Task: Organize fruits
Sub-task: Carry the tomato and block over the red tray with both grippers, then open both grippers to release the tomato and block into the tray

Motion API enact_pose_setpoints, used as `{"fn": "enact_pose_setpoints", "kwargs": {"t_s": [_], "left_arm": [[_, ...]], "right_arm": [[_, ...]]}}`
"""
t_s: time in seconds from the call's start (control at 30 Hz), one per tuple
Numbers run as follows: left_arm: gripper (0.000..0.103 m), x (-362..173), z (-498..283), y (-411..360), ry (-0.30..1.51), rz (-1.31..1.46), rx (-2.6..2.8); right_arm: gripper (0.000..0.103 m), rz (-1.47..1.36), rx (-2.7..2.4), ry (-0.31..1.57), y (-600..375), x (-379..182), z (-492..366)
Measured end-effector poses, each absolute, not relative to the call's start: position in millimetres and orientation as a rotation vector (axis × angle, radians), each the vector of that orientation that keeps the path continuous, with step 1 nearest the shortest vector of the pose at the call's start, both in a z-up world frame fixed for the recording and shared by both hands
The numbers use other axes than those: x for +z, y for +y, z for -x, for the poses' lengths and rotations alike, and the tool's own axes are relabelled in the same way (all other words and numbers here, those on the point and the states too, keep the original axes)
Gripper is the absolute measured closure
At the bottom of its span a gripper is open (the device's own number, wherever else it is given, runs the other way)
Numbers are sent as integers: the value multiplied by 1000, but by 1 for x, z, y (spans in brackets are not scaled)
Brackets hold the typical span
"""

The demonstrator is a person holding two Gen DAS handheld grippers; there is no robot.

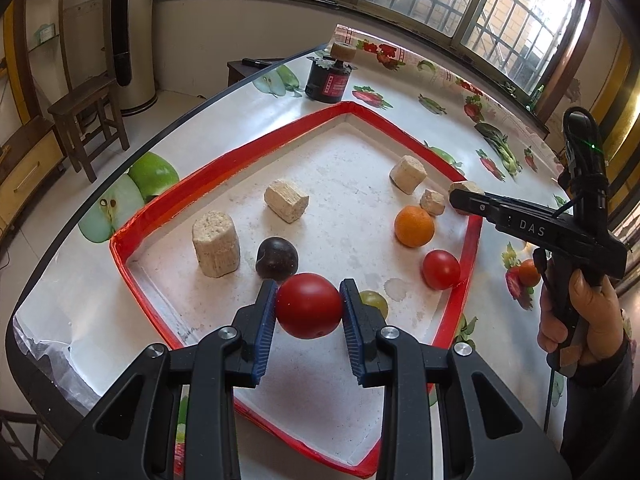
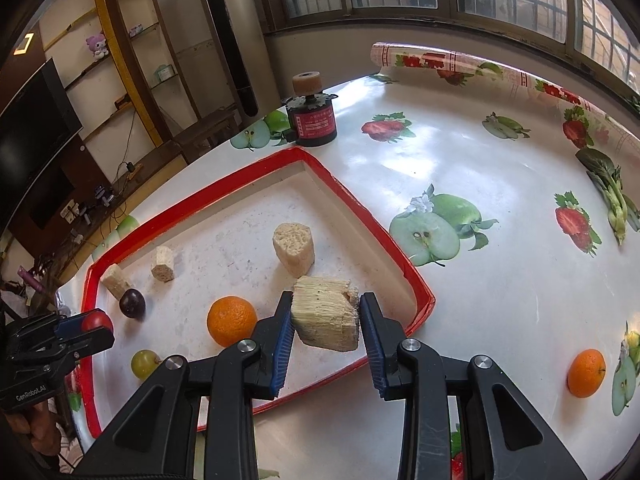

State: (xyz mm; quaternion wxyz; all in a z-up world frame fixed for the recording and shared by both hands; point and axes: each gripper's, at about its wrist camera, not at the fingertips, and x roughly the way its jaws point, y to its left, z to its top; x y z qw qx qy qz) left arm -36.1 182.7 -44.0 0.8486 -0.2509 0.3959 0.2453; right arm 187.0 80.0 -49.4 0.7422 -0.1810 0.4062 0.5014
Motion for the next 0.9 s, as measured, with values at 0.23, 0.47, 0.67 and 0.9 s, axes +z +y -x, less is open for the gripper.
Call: {"fn": "enact_pose_setpoints", "kwargs": {"t_s": [0.23, 0.47, 0.67, 0.9], "left_arm": [[74, -60, 31, 182, 892, 539, 515], [57, -54, 34, 178, 884, 526, 548], [53, -40, 33, 171, 859, 492, 552], [53, -31, 26, 157, 848, 470, 526]], "right_arm": [[69, 380, 1092, 918, 81, -60, -194], [46, 378, 1109, 898, 78, -53, -188], [44, 365, 1117, 869, 65, -39, -180], [44, 342, 1112, 844, 37, -24, -175]]}}
